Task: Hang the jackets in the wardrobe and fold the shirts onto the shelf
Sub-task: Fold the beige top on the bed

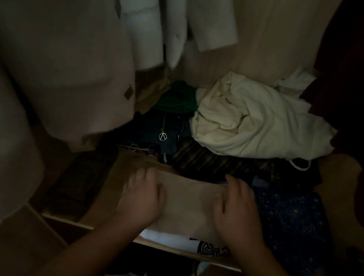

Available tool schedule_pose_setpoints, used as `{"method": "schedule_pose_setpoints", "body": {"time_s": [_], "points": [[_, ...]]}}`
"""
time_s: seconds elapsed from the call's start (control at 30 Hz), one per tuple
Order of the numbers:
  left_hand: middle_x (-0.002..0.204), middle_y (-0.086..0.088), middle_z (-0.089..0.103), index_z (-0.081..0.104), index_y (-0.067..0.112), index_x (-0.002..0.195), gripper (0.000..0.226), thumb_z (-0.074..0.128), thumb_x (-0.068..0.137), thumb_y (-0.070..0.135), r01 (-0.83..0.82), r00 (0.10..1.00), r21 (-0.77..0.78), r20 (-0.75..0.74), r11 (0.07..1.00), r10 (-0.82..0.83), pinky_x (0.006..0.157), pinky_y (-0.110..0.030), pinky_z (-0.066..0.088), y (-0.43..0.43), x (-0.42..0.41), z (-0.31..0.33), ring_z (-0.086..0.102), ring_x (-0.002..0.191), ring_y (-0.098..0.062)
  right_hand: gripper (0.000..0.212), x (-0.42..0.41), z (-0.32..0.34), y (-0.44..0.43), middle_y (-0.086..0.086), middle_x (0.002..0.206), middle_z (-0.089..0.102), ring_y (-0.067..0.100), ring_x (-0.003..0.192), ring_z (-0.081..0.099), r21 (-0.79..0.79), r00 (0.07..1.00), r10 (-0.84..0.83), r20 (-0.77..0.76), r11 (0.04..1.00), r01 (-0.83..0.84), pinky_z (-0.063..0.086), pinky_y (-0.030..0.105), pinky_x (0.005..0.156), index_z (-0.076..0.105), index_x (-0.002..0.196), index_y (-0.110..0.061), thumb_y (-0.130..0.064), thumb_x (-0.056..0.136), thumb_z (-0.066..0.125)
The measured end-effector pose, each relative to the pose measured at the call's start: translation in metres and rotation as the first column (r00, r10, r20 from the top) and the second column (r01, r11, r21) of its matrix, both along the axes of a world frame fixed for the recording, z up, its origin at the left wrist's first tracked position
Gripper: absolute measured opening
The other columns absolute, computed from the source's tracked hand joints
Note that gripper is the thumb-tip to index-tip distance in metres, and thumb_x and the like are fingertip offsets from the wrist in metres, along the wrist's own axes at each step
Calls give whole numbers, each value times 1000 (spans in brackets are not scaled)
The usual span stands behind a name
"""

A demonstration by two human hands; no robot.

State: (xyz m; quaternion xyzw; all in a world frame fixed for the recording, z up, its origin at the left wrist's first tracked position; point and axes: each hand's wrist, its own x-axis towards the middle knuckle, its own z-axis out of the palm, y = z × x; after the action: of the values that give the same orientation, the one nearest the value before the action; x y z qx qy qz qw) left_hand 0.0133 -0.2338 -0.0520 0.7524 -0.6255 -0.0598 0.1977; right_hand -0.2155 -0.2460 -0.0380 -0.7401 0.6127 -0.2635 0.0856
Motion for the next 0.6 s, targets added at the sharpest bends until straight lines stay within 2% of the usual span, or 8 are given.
{"method": "schedule_pose_setpoints", "body": {"time_s": [0.07, 0.1, 0.17, 0.23, 0.3, 0.4, 0.6], "points": [[149, -11, 42, 44, 16, 142, 61, 32, 88, 42, 180, 984, -110, 34, 978, -177, 116, -43, 30, -3, -12, 7, 33, 142, -30, 51, 12, -2, -2, 11, 142, 50, 26, 133, 41, -153, 992, 114, -52, 981, -121, 38, 43, 111, 46, 143, -10, -26, 94, 41], [154, -8, 39, 43, 16, 145, 63, 32, 88, 41, 259, 966, -133, 52, 957, -255, 119, -43, 25, -3, -19, 6, 27, 146, -28, 53, 18, -9, -4, 12, 145, 49, 28, 136, 40, -143, 981, 162, -109, 974, -177, 36, 46, 114, 47, 143, -9, -29, 94, 39], [156, -5, 38, 42, 16, 148, 63, 32, 92, 42, 359, 930, -91, 123, 929, -347, 121, -42, 17, -3, -28, -9, 27, 148, -24, 57, 26, -28, -8, 11, 153, 42, 30, 143, 35, -5, 945, 241, -220, 969, -248, 29, 52, 117, 44, 146, -11, -38, 99, 30], [152, -6, 44, 47, 15, 145, 59, 32, 96, 44, 386, 906, 39, 171, 922, -386, 118, -43, 16, -2, -29, -32, 38, 143, -25, 60, 29, -50, -9, 12, 150, 46, 31, 139, 43, 95, 914, 274, -300, 962, -257, 27, 49, 118, 51, 142, -11, -45, 103, 21], [144, -9, 53, 57, 16, 138, 55, 36, 96, 45, 378, 893, 129, 212, 917, -398, 114, -47, 25, -3, -26, -49, 49, 135, -27, 59, 30, -64, -9, 15, 140, 56, 33, 129, 54, 113, 908, 262, -328, 965, -238, 26, 47, 112, 61, 132, -9, -44, 104, 23], [139, -10, 58, 61, 17, 134, 52, 38, 95, 44, 376, 891, 124, 222, 918, -395, 111, -50, 35, -7, -27, -50, 52, 131, -28, 54, 32, -63, -9, 15, 139, 58, 32, 128, 55, 128, 911, 233, -340, 971, -201, 24, 49, 109, 63, 130, -9, -41, 97, 34], [144, -9, 54, 59, 18, 136, 54, 32, 96, 43, 380, 888, 125, 228, 916, -399, 117, -50, 27, -3, -28, -40, 45, 137, -27, 57, 31, -55, -6, 13, 140, 57, 30, 130, 53, 159, 913, 245, -326, 966, -202, 25, 45, 113, 62, 132, -10, -43, 95, 34]]}}
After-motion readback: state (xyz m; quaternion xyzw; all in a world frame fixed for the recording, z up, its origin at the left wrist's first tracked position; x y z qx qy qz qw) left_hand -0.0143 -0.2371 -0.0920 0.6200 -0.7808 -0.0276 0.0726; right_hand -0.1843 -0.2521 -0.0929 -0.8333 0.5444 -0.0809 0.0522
